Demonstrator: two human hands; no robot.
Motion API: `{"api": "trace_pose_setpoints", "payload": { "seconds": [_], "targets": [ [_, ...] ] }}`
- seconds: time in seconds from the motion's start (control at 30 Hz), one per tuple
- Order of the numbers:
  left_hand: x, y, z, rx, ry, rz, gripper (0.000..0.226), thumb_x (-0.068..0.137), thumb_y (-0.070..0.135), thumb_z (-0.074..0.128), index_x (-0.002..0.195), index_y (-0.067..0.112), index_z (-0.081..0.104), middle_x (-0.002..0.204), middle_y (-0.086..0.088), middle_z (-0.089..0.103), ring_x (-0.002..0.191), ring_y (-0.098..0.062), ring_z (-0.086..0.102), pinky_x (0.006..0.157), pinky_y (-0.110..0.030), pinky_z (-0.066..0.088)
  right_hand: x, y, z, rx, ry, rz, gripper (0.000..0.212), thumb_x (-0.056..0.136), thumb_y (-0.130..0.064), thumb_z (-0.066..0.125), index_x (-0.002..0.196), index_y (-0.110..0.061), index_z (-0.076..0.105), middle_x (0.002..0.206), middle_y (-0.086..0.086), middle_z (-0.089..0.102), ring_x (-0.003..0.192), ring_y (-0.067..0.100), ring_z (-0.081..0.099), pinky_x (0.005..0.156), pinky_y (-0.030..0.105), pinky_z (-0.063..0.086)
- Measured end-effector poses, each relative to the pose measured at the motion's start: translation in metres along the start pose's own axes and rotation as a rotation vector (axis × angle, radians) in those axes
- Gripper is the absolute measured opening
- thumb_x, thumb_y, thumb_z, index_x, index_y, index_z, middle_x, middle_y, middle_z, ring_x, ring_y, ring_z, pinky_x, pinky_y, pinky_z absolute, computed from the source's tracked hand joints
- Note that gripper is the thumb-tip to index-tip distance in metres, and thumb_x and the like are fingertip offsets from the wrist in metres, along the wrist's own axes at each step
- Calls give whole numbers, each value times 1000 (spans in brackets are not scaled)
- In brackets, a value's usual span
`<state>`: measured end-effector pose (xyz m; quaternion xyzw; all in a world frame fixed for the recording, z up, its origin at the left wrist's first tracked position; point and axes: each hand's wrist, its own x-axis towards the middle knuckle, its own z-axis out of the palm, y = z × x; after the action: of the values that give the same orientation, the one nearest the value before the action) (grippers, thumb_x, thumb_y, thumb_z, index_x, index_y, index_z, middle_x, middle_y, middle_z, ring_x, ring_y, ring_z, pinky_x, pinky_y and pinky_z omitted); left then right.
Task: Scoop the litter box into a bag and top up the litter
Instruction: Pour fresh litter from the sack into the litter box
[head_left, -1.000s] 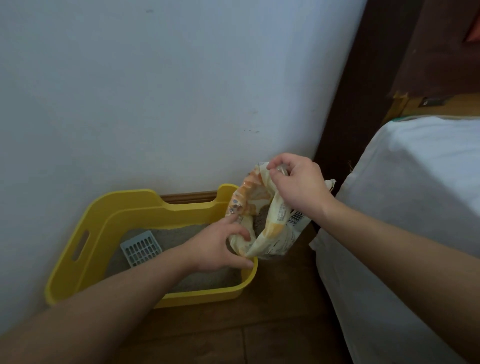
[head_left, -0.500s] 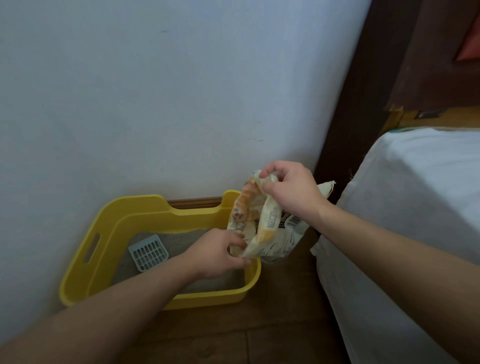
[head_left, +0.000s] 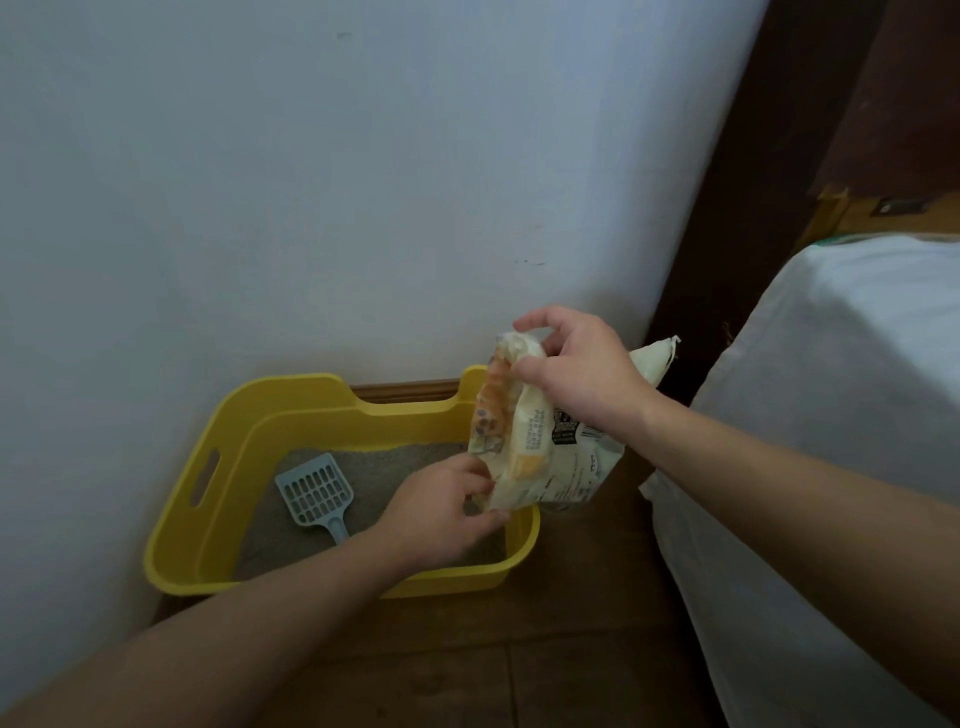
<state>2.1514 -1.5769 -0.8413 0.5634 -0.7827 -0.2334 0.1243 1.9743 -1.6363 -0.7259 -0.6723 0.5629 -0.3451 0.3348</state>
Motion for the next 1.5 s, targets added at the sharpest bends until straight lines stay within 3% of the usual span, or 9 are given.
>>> {"api": "trace_pose_setpoints", "payload": {
  "seconds": [0.4, 0.6, 0.8, 1.2, 1.5],
  "targets": [
    [-3, -11, 12, -184, 0, -66, 32, 90, 33, 68, 122, 28, 70, 128, 18, 59, 115, -1, 56, 101, -30, 50, 3, -6, 23, -46, -39, -13, 39, 82, -22, 74, 120, -28, 63, 77, -3, 66, 66, 10, 66, 54, 22, 48],
    [-1, -18, 18, -252, -18, -85, 29, 90, 31, 68, 118, 28, 72, 130, 17, 58, 115, -3, 56, 101, -32, 50, 3, -8, 30, -55, -38, -24, 40, 81, -22, 72, 120, -28, 64, 77, 1, 70, 70, 14, 68, 68, 35, 58],
    [1, -23, 25, -275, -21, -114, 30, 91, 30, 67, 120, 29, 70, 135, 17, 52, 119, -3, 52, 101, -26, 45, 3, -10, 37, -47, -51, -21, 40, 82, -21, 70, 121, -28, 63, 71, -5, 64, 65, 9, 64, 63, 29, 55],
    [-1, -26, 34, -350, -28, -171, 34, 92, 30, 65, 125, 33, 66, 134, 15, 53, 121, -6, 53, 107, -38, 46, 5, -9, 49, -30, -81, -13, 41, 84, -22, 69, 124, -28, 61, 78, -3, 65, 73, 13, 67, 72, 35, 58],
    [1, -26, 35, -419, -58, -228, 39, 90, 28, 68, 129, 31, 62, 129, 14, 62, 118, -6, 58, 104, -38, 49, 8, -5, 57, -35, -88, -18, 41, 85, -22, 69, 125, -27, 61, 76, -6, 63, 71, 9, 64, 66, 27, 53]
  ]
}}
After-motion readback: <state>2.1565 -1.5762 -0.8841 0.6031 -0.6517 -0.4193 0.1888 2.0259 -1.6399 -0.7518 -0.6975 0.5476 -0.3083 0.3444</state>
